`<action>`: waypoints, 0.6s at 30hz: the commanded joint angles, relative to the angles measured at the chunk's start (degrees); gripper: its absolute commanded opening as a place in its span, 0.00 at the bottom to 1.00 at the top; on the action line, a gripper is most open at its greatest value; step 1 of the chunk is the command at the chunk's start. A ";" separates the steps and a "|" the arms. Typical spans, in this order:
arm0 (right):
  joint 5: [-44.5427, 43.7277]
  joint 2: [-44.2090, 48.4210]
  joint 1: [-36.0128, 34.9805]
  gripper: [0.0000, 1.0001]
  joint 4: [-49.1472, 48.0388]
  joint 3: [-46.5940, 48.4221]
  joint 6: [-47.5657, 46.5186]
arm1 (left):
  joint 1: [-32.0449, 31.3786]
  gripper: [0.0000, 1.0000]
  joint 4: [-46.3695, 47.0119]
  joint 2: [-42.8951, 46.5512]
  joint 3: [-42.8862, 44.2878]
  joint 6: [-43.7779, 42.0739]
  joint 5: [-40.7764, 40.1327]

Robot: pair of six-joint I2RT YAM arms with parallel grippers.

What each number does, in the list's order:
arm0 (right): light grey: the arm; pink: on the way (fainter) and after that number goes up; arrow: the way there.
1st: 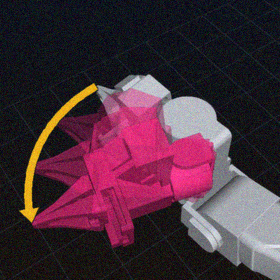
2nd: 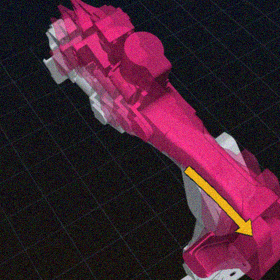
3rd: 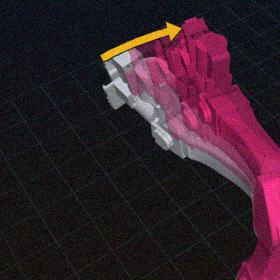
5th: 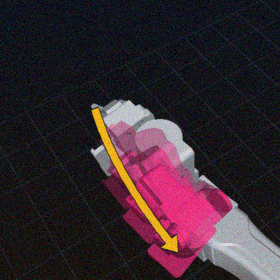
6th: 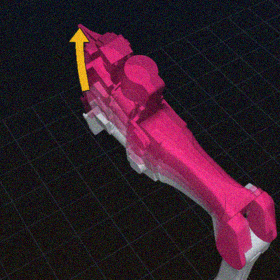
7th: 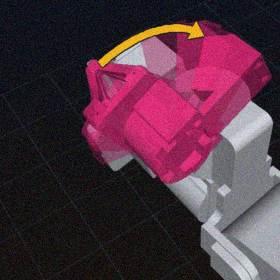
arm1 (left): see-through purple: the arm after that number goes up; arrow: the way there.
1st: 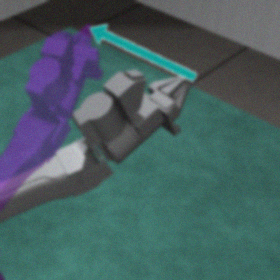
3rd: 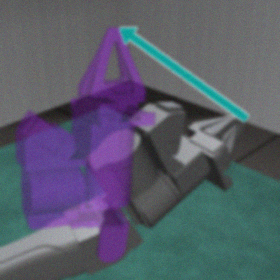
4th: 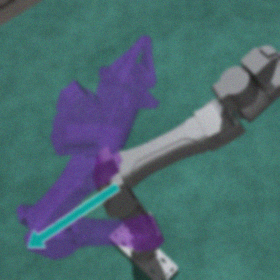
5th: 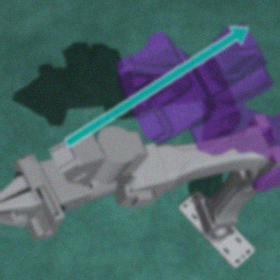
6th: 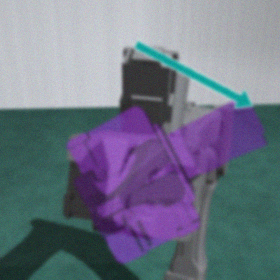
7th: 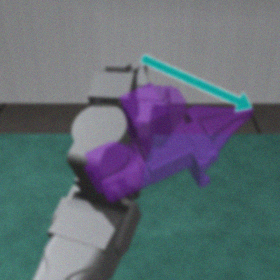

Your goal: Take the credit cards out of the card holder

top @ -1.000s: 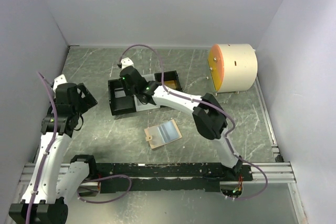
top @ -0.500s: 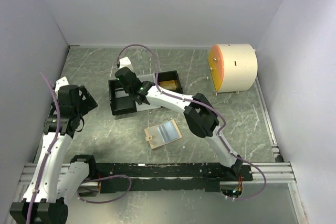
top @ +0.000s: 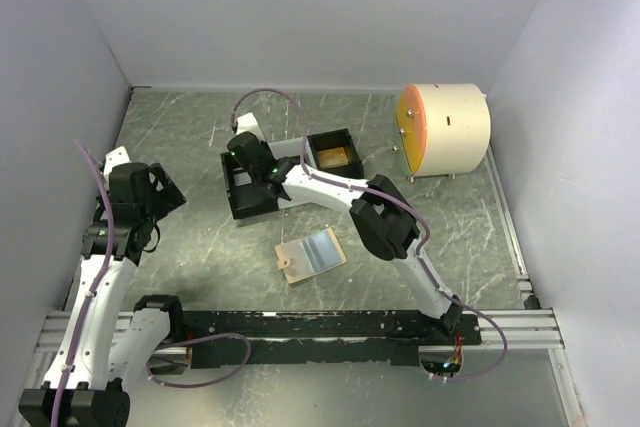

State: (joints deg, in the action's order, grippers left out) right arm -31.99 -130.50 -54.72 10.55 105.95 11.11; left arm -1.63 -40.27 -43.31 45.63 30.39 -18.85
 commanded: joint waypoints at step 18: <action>23.61 6.29 4.08 0.00 -12.91 -11.02 -24.26 | 0.48 1.00 2.21 -0.35 -0.62 -1.29 2.22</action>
State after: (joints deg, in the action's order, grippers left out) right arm -14.39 -126.04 -50.74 1.37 95.98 -4.03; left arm -1.63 -40.10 -43.68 45.32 30.20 -17.72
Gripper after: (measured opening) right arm 0.008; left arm 0.995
